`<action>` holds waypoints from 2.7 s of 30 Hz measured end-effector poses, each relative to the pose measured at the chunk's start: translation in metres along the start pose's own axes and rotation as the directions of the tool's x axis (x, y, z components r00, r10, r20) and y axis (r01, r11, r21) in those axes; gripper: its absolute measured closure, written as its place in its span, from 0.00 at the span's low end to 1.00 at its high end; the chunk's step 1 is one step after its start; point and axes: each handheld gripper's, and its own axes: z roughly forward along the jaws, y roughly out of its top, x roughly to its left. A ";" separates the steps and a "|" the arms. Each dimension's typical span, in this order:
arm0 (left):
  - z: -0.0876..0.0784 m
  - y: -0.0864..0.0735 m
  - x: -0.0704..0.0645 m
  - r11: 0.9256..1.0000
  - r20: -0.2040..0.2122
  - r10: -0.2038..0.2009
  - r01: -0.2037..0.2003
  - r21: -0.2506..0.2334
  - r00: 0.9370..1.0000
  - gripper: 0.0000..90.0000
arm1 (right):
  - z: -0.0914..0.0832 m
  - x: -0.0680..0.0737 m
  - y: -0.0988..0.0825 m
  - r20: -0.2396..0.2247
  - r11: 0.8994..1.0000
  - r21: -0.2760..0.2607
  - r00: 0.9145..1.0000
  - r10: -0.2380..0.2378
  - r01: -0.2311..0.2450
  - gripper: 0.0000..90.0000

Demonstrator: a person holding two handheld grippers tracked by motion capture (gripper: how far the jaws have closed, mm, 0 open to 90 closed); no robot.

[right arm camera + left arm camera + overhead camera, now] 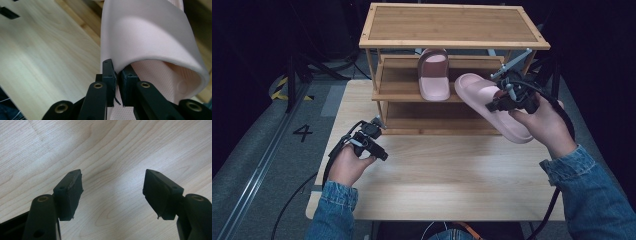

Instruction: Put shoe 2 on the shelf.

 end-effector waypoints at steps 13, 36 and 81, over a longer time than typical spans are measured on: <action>0.001 -0.001 0.002 1.000 -0.004 -0.004 0.004 0.003 1.000 0.36 | 0.021 -0.028 0.029 0.087 1.000 0.018 0.996 0.000 -0.001 0.93; 0.003 0.000 0.001 1.000 -0.025 0.010 -0.010 0.000 1.000 0.38 | 0.053 -0.038 0.036 0.152 0.998 -0.056 0.988 -0.018 0.027 0.91; 0.009 0.011 -0.003 0.999 -0.013 0.034 -0.034 0.018 0.999 0.37 | -0.009 -0.044 -0.104 0.058 0.982 -0.095 0.984 0.170 -0.164 0.88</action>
